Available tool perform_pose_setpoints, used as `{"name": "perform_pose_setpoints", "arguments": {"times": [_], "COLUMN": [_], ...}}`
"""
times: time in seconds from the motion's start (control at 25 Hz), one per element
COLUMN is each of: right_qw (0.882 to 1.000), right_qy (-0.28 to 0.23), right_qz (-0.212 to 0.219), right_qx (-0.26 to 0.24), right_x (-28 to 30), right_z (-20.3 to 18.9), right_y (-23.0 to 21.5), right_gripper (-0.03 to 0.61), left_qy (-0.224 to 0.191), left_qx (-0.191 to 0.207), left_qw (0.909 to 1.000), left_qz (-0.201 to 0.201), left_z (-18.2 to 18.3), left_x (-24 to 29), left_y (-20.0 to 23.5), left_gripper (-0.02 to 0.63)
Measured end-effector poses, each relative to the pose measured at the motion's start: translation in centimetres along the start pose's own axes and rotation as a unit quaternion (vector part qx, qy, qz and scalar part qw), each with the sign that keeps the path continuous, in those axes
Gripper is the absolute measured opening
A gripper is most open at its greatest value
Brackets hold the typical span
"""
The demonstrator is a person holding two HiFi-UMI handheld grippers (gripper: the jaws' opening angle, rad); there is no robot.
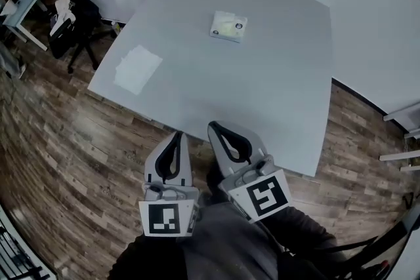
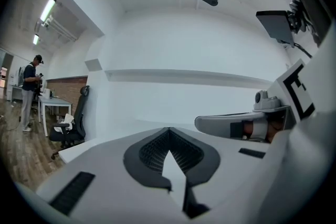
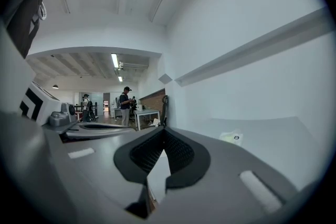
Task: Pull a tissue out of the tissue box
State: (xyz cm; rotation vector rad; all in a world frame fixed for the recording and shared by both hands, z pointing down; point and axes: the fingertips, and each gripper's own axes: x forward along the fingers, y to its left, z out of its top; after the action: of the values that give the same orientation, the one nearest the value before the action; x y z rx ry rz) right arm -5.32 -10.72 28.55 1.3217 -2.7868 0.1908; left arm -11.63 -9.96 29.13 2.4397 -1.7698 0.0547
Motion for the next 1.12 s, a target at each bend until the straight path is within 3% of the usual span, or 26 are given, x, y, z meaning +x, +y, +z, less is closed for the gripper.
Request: {"name": "perform_pose_setpoints", "arguments": {"times": [0.24, 0.64, 0.88, 1.12], "right_qw": [0.999, 0.997, 0.993, 0.988], "right_qy": [0.008, -0.013, 0.013, 0.059], "right_qz": [-0.028, -0.079, -0.11, -0.127], "right_qx": [0.016, 0.008, 0.027, 0.072], "right_x": [4.5, 7.6, 10.5, 14.5], "right_z": [-0.2, 3.2, 1.0, -3.7], "right_y": [-6.9, -15.1, -19.4, -23.7], "right_gripper": [0.002, 0.002, 0.002, 0.002], "left_qy": [0.02, 0.019, 0.041, 0.099], "left_qx": [0.014, 0.015, 0.011, -0.002], "left_qw": [0.9989, 0.9953, 0.9909, 0.9816], "left_qz": [-0.041, -0.093, -0.128, -0.163], "left_z": [0.1, 2.6, 0.9, -3.3], "left_x": [8.9, 18.1, 23.6, 30.4], "left_y": [0.0, -1.7, -1.9, -1.9], "left_gripper": [0.002, 0.002, 0.002, 0.002]}}
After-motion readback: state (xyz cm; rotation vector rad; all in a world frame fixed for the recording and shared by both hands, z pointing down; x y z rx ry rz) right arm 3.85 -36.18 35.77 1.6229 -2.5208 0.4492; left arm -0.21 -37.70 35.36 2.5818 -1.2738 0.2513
